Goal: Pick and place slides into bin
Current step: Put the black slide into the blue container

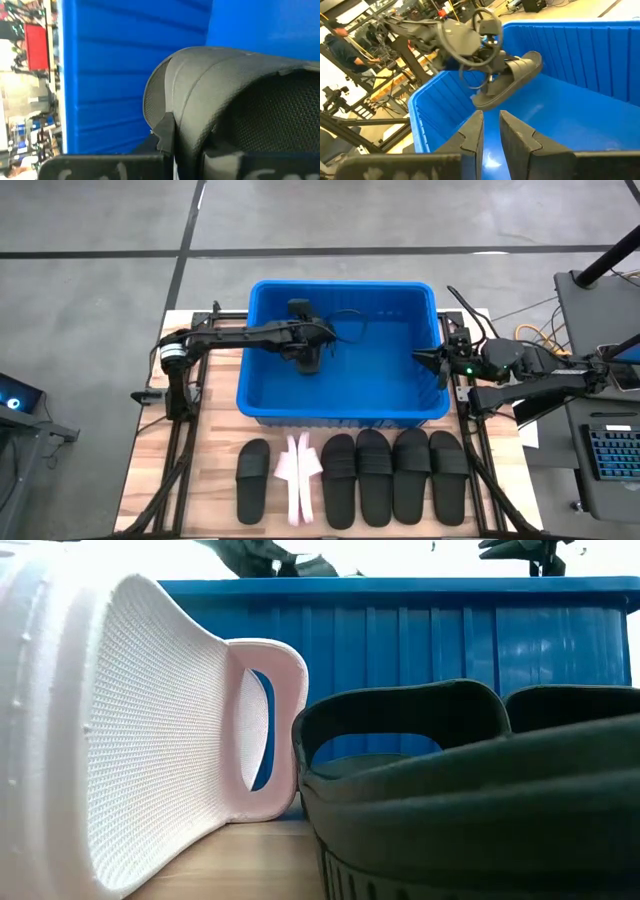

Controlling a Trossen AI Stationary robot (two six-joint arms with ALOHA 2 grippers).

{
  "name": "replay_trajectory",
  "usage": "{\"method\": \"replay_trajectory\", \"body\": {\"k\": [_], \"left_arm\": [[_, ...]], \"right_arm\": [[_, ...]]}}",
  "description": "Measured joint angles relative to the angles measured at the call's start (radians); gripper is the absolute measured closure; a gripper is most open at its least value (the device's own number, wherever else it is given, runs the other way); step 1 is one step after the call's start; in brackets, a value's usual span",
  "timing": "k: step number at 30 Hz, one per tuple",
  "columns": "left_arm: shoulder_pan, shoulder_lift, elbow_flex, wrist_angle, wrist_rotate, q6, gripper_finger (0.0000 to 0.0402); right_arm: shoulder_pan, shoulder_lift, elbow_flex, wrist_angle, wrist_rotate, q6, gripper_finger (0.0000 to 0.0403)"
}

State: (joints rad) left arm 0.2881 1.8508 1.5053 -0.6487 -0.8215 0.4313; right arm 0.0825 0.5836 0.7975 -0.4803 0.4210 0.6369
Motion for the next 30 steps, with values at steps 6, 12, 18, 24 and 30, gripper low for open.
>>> {"method": "replay_trajectory", "body": {"k": [6,12,18,24,30], "left_arm": [[0.056,-0.032,-0.142,0.087,0.001,0.089,0.0401],[0.092,-0.07,-0.273,0.204,0.004,0.196,0.0401],[0.137,-0.072,-0.356,0.255,0.009,0.227,0.0401],[0.155,-0.067,-0.407,0.346,0.016,0.261,0.0401],[0.17,-0.067,-0.439,0.361,0.084,0.265,0.0401]], "right_arm": [[0.0,0.021,0.0,0.0,0.0,0.0,0.0349],[0.0,0.047,0.0,-0.001,0.0,0.0,0.0349],[0.0,0.076,0.0,-0.001,0.0,0.0,0.0349],[0.0,0.088,0.0,-0.001,0.0,0.0,0.0349],[0.0,0.087,0.0,-0.001,0.0,0.0,0.0349]]}}
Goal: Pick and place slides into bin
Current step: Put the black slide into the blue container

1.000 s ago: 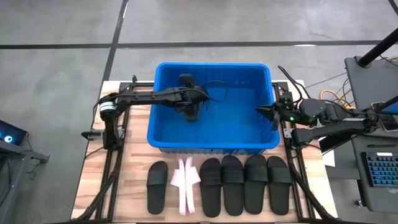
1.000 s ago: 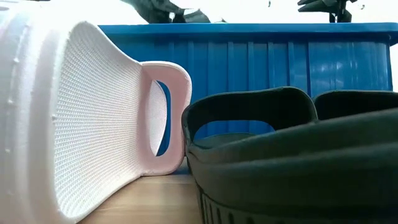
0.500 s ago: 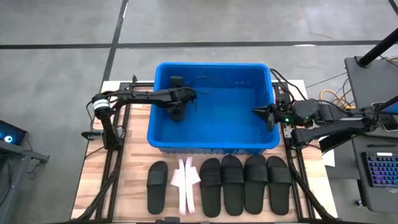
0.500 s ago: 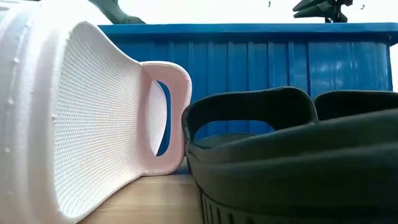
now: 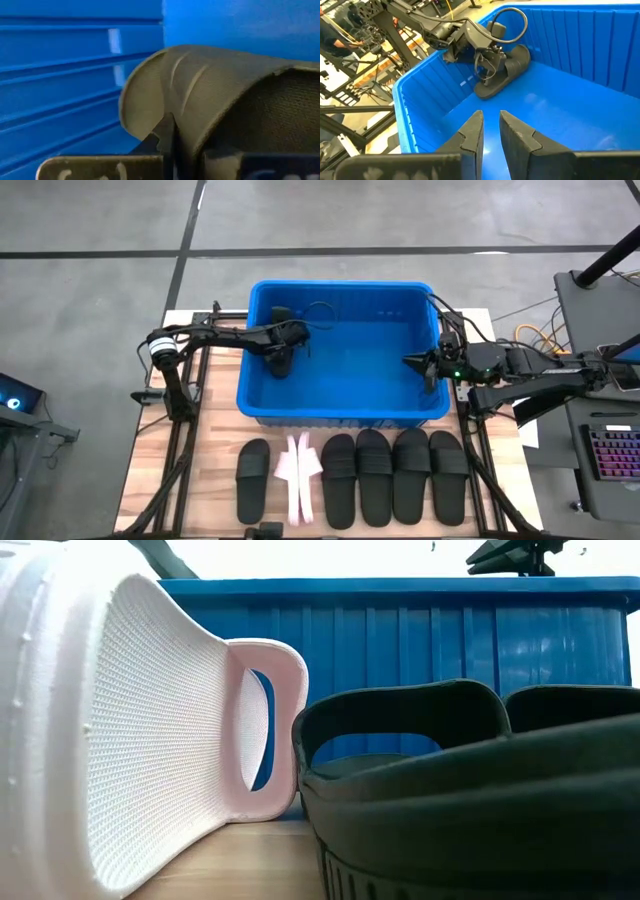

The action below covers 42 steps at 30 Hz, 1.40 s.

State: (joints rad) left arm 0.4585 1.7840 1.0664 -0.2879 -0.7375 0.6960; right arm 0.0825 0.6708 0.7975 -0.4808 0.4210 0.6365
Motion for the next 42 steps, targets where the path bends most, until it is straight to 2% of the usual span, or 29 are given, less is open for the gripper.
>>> {"method": "replay_trajectory", "body": {"k": [3,6,9,16,21,25,31,34,38,40,42], "left_arm": [[0.004,0.0,-0.01,0.002,0.007,0.001,0.0394],[0.012,0.0,-0.018,-0.003,0.042,0.001,0.0358],[0.015,0.0,-0.021,-0.003,0.05,0.0,0.03],[0.016,-0.004,-0.014,-0.014,0.028,-0.005,0.0136],[0.011,-0.078,-0.014,-0.044,0.063,-0.008,0.0063],[0.01,-0.17,-0.014,-0.068,0.136,-0.008,0.0042],[-0.008,-0.36,-0.014,-0.182,0.298,-0.008,0.0039],[-0.016,-0.436,-0.023,-0.179,0.268,-0.008,0.0039],[-0.014,-0.462,-0.023,-0.215,0.202,-0.009,0.0039],[-0.034,-0.477,-0.003,-0.286,0.221,-0.029,0.0039],[-0.072,-0.49,0.031,-0.389,0.285,-0.111,0.0039]], "right_arm": [[0.0,-0.001,0.0,0.0,0.0,0.0,0.0349],[0.0,0.0,0.0,0.0,0.0,0.0,0.0349],[0.0,0.0,0.0,0.0,0.0,0.0,0.0349],[0.0,0.0,0.0,-0.001,0.0,0.0,0.0349],[0.0,0.0,0.0,-0.001,0.0,0.0,0.0349],[0.0,0.0,0.0,-0.008,-0.001,-0.008,0.0349],[0.0,0.0,0.0,-0.017,-0.001,-0.02,0.0349],[0.0,0.0,0.0,-0.016,-0.001,-0.053,0.0349],[0.0,0.0,0.0,-0.016,0.0,-0.091,0.0349],[0.0,0.0,0.0,-0.016,0.0,-0.103,0.0349],[0.0,0.0,0.0,-0.016,-0.001,-0.113,0.0349]]}}
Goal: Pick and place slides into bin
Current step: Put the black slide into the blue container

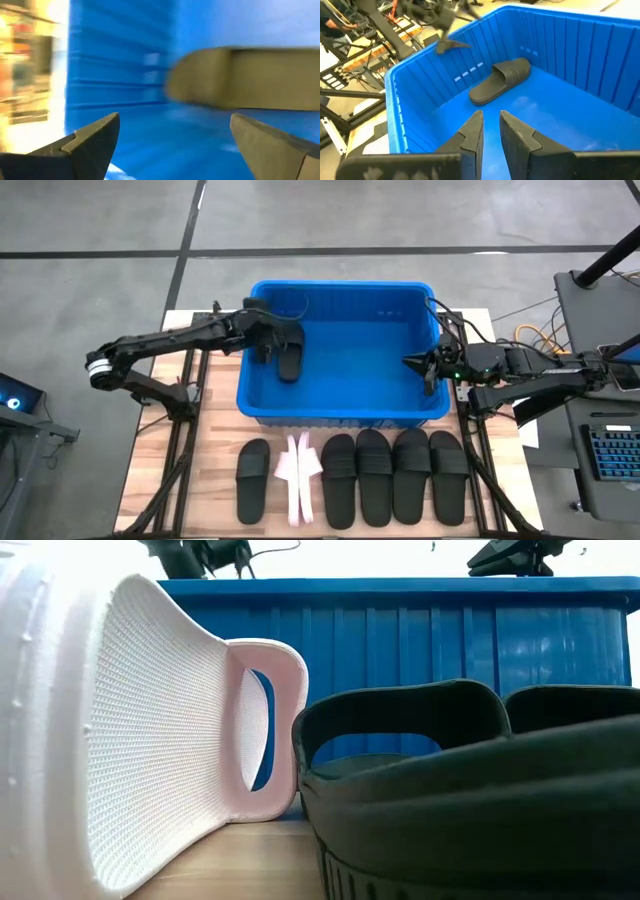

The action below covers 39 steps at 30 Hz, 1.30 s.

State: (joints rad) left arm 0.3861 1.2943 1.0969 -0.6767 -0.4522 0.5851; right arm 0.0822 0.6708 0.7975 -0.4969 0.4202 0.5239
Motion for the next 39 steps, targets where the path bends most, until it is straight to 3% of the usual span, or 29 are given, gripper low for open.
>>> {"method": "replay_trajectory", "body": {"k": [5,11,17,27,39], "left_arm": [[-0.141,-0.021,0.107,-0.228,0.193,-0.319,0.0039],[-0.375,-0.034,0.301,-0.41,0.205,-0.539,0.0039],[-0.624,-0.005,0.456,-0.434,0.17,-0.697,0.0039],[-0.981,0.202,0.464,-0.651,0.162,-1.081,0.0039],[-1.149,0.511,0.428,-0.721,0.172,-1.338,0.0039]], "right_arm": [[0.0,0.0,0.0,0.0,0.0,-0.002,0.0349],[0.0,0.0,0.0,0.0,0.0,-0.007,0.0349],[0.0,0.0,0.0,0.0,0.0,-0.042,0.0349],[0.0,0.0,0.0,-0.001,0.0,-0.065,0.0349],[0.0,0.0,0.0,-0.034,0.0,-0.09,0.0349]]}}
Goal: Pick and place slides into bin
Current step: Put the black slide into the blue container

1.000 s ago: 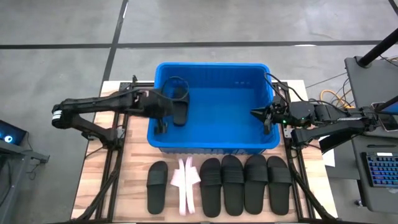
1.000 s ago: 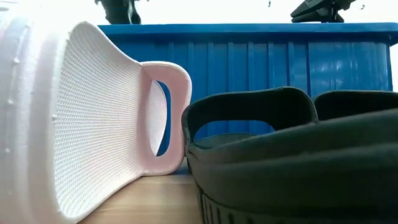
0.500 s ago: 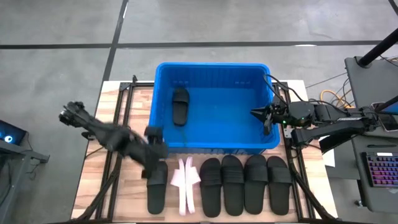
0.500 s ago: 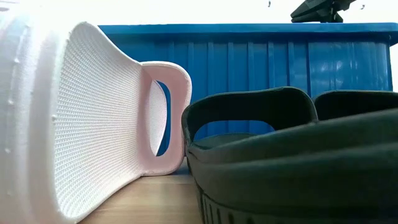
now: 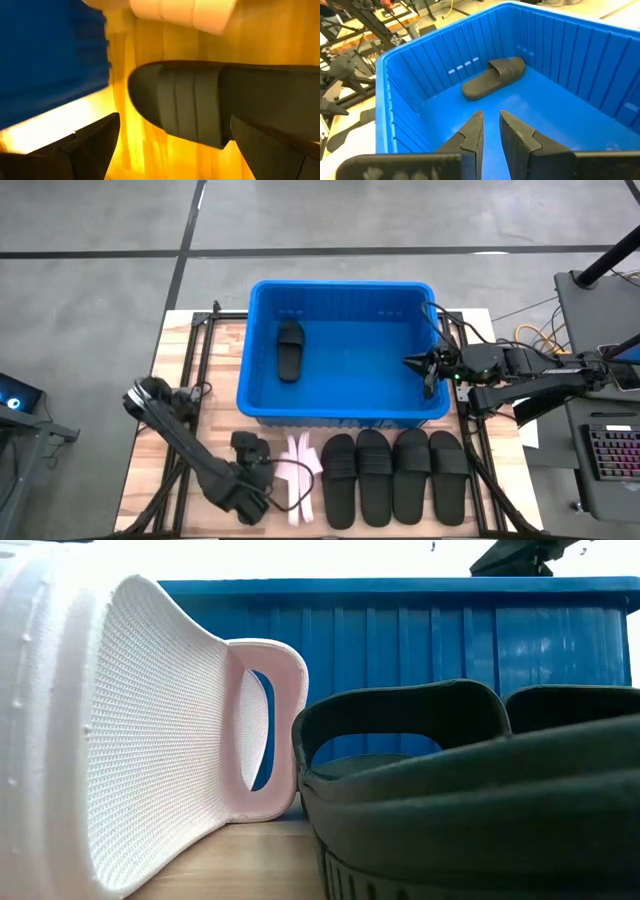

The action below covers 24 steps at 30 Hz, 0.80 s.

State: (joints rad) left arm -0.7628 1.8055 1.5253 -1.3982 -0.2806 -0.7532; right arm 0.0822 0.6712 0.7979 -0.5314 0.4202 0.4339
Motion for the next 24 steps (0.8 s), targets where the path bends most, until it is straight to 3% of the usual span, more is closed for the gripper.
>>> {"method": "replay_trajectory", "body": {"k": [9,17,20,24], "left_arm": [[-0.016,0.111,-0.053,0.061,0.01,-0.081,0.0039],[-0.016,0.112,-0.201,0.084,0.013,-0.215,0.0043],[-0.017,0.106,-0.234,0.116,0.018,-0.207,0.007],[-0.016,0.1,-0.241,0.131,0.041,-0.177,0.0154]], "right_arm": [[0.0,0.0,0.0,-0.019,0.0,0.003,0.0349],[0.0,0.0,0.0,-0.019,0.0,0.003,0.0349],[0.0,0.0,0.0,-0.019,0.0,0.003,0.0349],[0.0,0.0,0.0,-0.018,0.0,0.003,0.0349]]}}
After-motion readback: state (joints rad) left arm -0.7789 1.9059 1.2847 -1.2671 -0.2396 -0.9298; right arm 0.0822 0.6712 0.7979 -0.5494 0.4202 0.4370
